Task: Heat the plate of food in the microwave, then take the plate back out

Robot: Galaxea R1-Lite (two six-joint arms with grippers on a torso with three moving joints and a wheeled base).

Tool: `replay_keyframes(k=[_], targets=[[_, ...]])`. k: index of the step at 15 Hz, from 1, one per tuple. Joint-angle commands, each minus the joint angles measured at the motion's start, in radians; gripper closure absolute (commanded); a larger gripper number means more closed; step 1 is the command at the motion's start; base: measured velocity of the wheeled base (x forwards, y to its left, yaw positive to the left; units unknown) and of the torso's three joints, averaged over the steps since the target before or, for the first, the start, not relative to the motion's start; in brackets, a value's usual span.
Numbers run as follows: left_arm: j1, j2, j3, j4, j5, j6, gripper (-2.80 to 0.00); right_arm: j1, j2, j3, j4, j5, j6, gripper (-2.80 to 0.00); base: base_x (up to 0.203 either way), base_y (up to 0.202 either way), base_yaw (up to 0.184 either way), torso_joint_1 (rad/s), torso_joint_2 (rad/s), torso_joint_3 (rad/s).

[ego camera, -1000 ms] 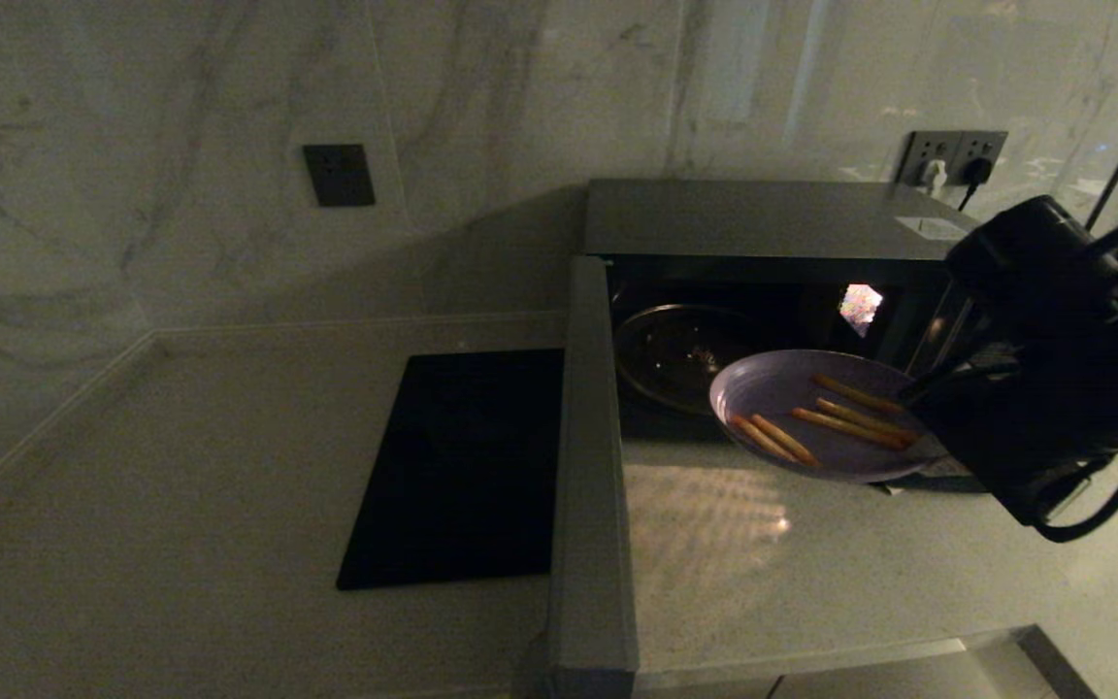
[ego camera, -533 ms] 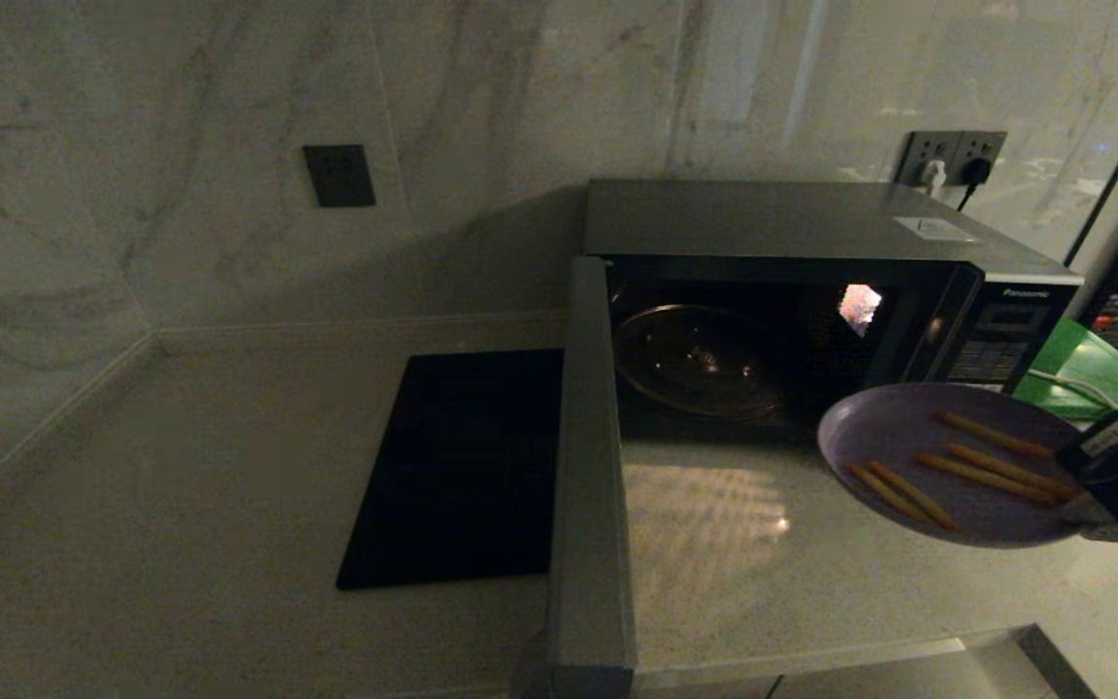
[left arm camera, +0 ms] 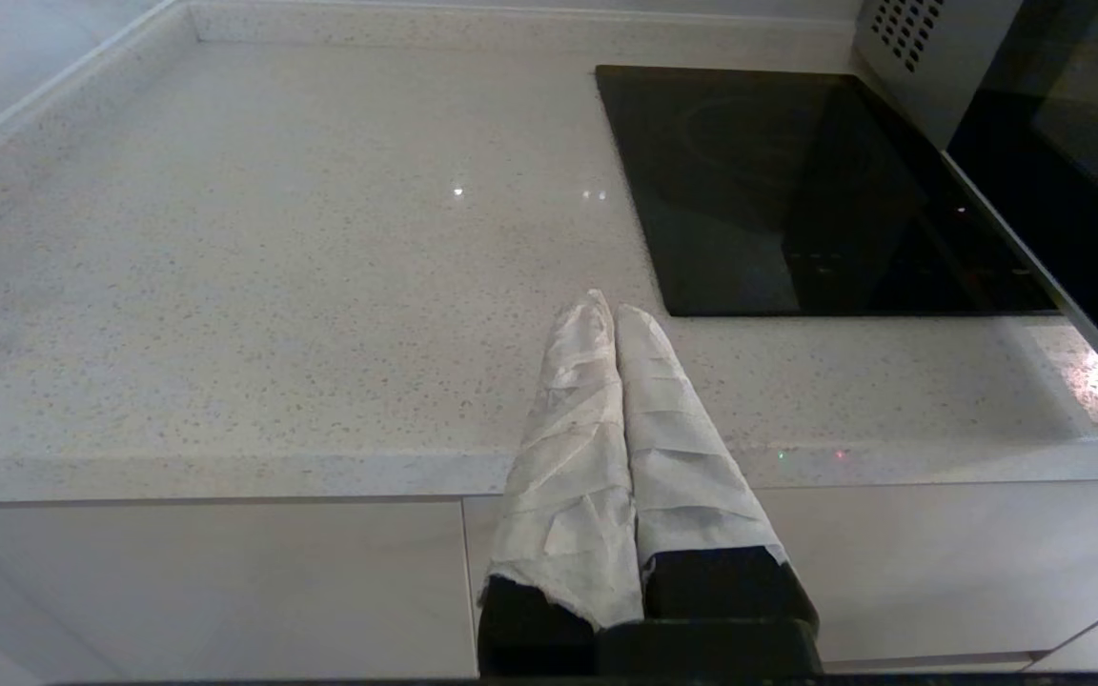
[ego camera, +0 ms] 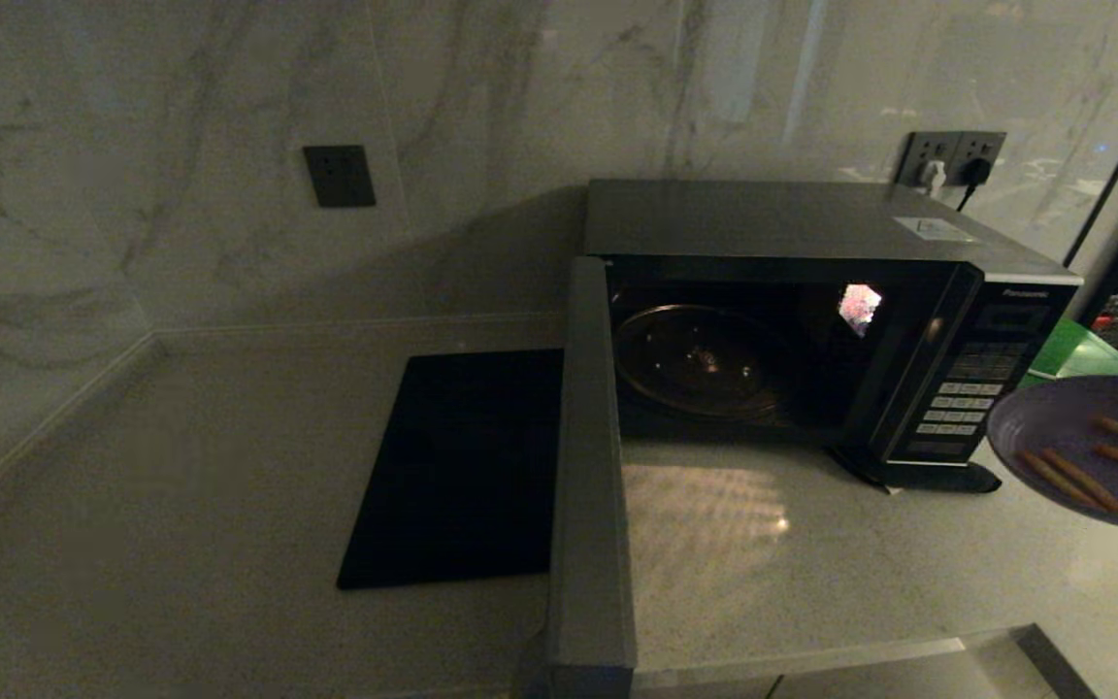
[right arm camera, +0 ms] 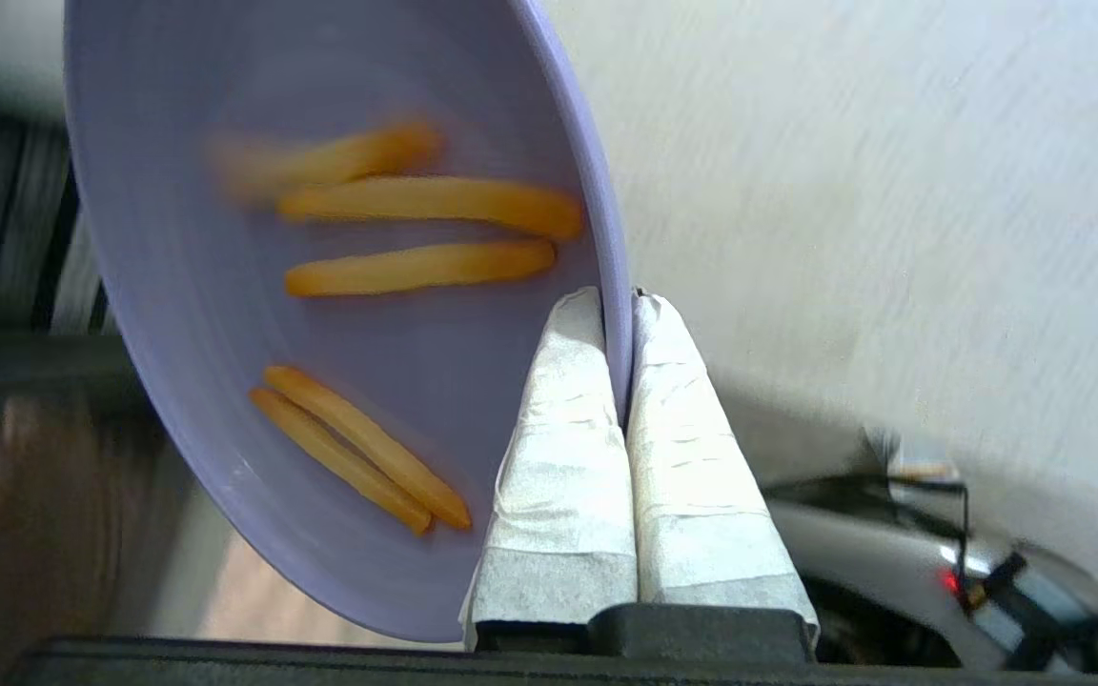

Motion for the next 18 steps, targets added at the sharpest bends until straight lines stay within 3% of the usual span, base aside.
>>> replay_keyframes(k=[1, 7, 15, 18], targets=[[0.000, 0.002, 0.000, 0.000, 0.001, -0.001, 0.00, -0.136, 0.080, 0.004, -0.064, 0.031, -0.047, 0.00, 0.000, 0.000, 0.000, 0.000, 0.00, 0.000], [0.000, 0.002, 0.000, 0.000, 0.001, -0.001, 0.00, -0.304, 0.324, -0.006, -0.243, 0.170, -0.107, 0.00, 0.000, 0.000, 0.000, 0.000, 0.00, 0.000], [0.000, 0.002, 0.000, 0.000, 0.001, -0.001, 0.00, -0.433, 0.591, -0.046, -0.505, 0.279, -0.192, 0.00, 0.000, 0.000, 0.000, 0.000, 0.00, 0.000], [0.000, 0.002, 0.000, 0.000, 0.001, -0.001, 0.00, -0.462, 0.656, -0.055, -0.541, 0.312, -0.196, 0.00, 0.000, 0.000, 0.000, 0.000, 0.00, 0.000]])
